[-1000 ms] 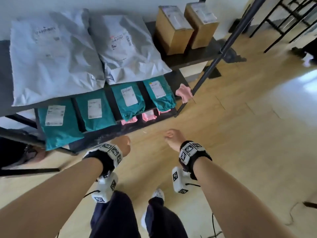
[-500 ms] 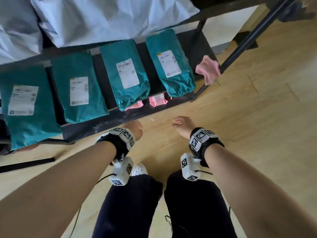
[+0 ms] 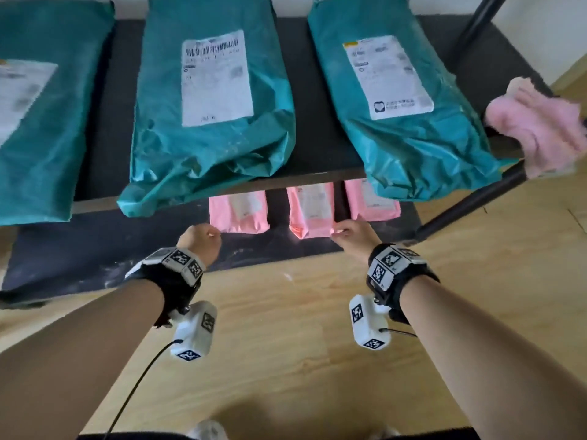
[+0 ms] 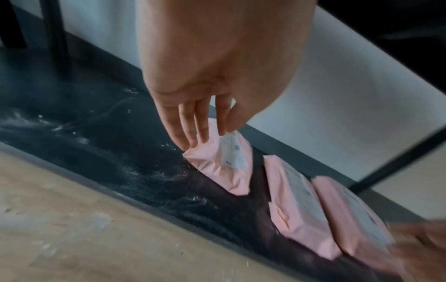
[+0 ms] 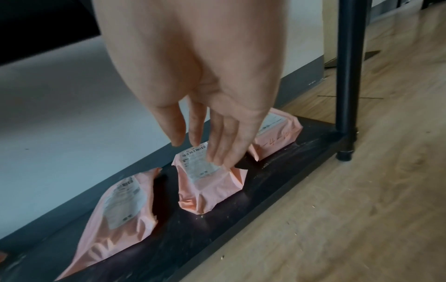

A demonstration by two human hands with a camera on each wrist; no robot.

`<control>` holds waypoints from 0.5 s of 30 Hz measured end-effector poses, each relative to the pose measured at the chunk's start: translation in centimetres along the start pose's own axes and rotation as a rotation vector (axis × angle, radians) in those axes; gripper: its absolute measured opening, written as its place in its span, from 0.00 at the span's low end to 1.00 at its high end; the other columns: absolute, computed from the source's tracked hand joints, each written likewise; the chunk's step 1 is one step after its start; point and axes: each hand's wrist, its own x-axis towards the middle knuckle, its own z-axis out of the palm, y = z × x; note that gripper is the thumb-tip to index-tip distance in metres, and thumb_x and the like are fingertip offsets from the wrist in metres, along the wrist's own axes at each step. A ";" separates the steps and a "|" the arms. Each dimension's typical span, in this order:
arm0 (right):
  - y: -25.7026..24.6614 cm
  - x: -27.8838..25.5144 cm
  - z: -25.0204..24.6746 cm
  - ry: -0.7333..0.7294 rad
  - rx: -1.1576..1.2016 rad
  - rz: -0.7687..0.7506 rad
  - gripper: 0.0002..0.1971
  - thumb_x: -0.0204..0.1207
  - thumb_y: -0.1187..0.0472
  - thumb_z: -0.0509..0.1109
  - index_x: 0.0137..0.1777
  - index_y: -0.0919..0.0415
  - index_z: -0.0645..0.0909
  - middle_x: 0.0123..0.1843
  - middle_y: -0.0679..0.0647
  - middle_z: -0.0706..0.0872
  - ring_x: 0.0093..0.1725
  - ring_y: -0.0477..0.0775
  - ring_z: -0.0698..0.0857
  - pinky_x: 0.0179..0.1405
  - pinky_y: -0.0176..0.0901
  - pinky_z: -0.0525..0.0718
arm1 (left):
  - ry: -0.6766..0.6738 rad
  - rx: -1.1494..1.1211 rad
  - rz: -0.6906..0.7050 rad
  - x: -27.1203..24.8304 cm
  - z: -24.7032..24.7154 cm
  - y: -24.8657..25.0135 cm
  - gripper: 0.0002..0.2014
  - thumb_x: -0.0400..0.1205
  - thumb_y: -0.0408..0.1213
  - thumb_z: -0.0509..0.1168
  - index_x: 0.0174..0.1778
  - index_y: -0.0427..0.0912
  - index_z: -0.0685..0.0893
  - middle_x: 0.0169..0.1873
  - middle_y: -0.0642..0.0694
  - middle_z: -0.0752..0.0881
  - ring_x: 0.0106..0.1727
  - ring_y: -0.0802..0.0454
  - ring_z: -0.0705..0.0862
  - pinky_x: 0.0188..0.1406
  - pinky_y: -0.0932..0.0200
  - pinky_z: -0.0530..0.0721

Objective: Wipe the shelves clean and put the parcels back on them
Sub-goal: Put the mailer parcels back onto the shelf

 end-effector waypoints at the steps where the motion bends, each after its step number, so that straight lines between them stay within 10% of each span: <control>1: 0.4 1.4 0.3 0.019 0.008 -0.011 0.16 0.78 0.63 0.69 0.65 0.66 0.81 0.63 0.60 0.85 0.61 0.57 0.84 0.60 0.42 0.80 | 0.043 -0.023 -0.012 1.6 0.3 -0.5 0.12 0.82 0.31 0.60 0.56 0.34 0.86 0.59 0.35 0.85 0.61 0.37 0.82 0.61 0.51 0.78; 7: 2.1 8.0 2.4 0.117 0.005 -0.113 0.22 0.79 0.63 0.68 0.72 0.68 0.73 0.70 0.62 0.80 0.69 0.60 0.79 0.71 0.51 0.76 | 0.155 -0.120 -0.087 7.8 1.6 -2.5 0.09 0.81 0.37 0.63 0.41 0.36 0.84 0.39 0.37 0.83 0.42 0.41 0.82 0.46 0.54 0.80; 15: 3.6 13.4 4.0 0.218 0.099 -0.011 0.24 0.78 0.58 0.70 0.71 0.65 0.72 0.56 0.53 0.80 0.55 0.55 0.81 0.60 0.49 0.81 | 0.114 -0.305 -0.207 11.4 3.1 -1.9 0.19 0.78 0.49 0.69 0.32 0.35 0.79 0.26 0.41 0.77 0.36 0.44 0.80 0.48 0.46 0.85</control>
